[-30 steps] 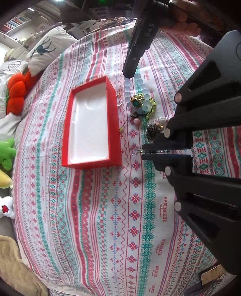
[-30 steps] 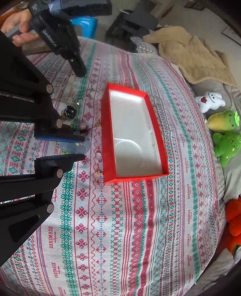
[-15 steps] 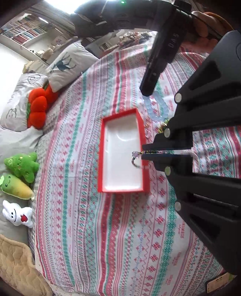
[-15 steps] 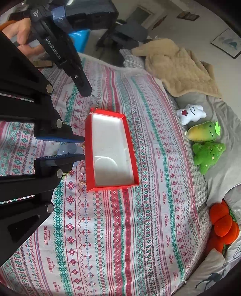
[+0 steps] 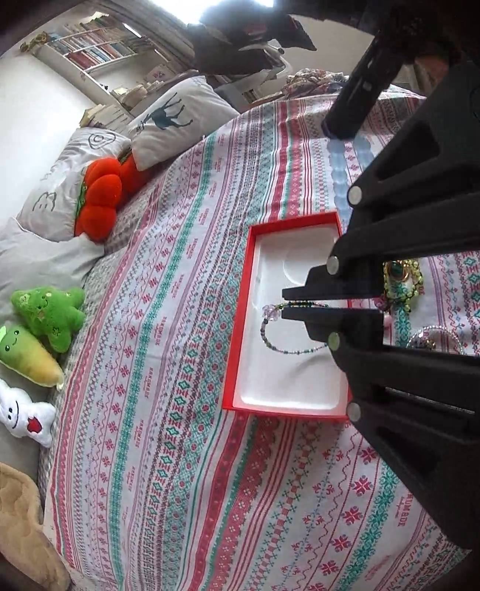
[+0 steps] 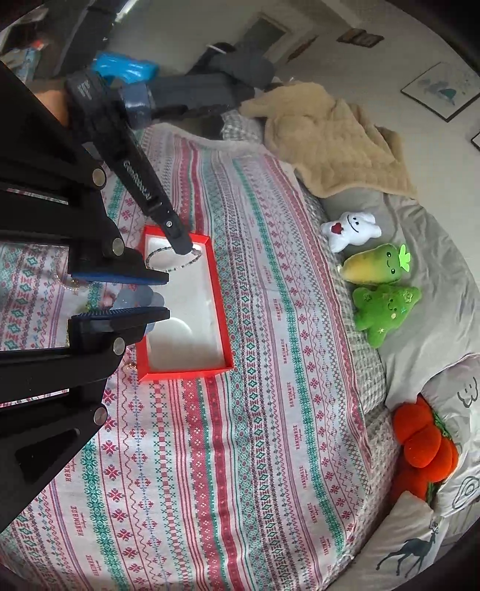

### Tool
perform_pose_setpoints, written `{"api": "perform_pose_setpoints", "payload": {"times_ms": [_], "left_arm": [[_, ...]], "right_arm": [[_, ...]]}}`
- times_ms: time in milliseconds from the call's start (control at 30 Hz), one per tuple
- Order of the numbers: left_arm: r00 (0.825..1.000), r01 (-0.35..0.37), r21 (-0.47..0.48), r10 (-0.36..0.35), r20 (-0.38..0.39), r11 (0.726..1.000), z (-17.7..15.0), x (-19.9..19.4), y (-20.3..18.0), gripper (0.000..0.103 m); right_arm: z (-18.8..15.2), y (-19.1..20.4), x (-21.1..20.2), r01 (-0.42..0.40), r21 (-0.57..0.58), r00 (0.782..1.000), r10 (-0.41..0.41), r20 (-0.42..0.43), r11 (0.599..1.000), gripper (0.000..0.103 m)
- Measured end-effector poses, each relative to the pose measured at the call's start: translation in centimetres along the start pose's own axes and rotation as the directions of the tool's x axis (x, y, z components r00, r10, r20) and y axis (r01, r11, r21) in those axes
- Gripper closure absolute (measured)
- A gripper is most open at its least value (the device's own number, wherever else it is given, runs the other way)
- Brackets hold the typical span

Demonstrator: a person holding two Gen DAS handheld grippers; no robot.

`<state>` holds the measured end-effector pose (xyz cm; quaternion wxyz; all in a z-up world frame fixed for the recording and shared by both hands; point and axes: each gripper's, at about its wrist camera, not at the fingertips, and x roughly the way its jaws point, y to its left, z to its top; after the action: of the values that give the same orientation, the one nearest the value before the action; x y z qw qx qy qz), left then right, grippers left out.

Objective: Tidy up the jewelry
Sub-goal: 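Carry both bracelets into the red box and open both grippers, then move both open grippers back over the jewelry pile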

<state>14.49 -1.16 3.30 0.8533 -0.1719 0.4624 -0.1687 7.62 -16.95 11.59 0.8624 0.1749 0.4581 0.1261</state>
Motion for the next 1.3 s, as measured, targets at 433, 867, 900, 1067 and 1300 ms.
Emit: {"api": "perform_pose_setpoints", "payload": {"times_ms": [433, 867, 900, 1067, 1300], "left_arm": [[0.998, -0.056, 0.017, 0.056, -0.011, 0.998, 0.0, 0.7, 1.1, 0.099], [1.000, 0.003, -0.007, -0.003, -0.025, 1.000, 0.3, 1.0, 1.2, 0.099], [1.000, 0.005, -0.005, -0.005, -0.027, 1.000, 0.3, 1.0, 1.0, 0.094], [1.000, -0.013, 0.022, 0.014, -0.028, 1.000, 0.2, 0.1, 0.1, 0.068], [0.995, -0.093, 0.133, 0.097, -0.022, 0.987, -1.0, -2.1, -1.5, 0.035]], "right_arm": [[2.5, 2.0, 2.7, -0.006, -0.063, 1.000, 0.007, 0.020, 0.998, 0.091], [2.5, -1.5, 6.9, 0.040, -0.025, 0.998, -0.041, -0.038, 0.999, 0.090], [2.6, -1.7, 6.7, 0.042, -0.020, 0.998, -0.043, -0.036, 0.999, 0.086], [2.4, -1.6, 5.5, 0.062, -0.043, 0.997, -0.065, -0.049, 0.997, 0.082], [0.9, -1.5, 2.9, 0.097, -0.079, 0.994, -0.100, -0.034, 0.992, 0.042]]}}
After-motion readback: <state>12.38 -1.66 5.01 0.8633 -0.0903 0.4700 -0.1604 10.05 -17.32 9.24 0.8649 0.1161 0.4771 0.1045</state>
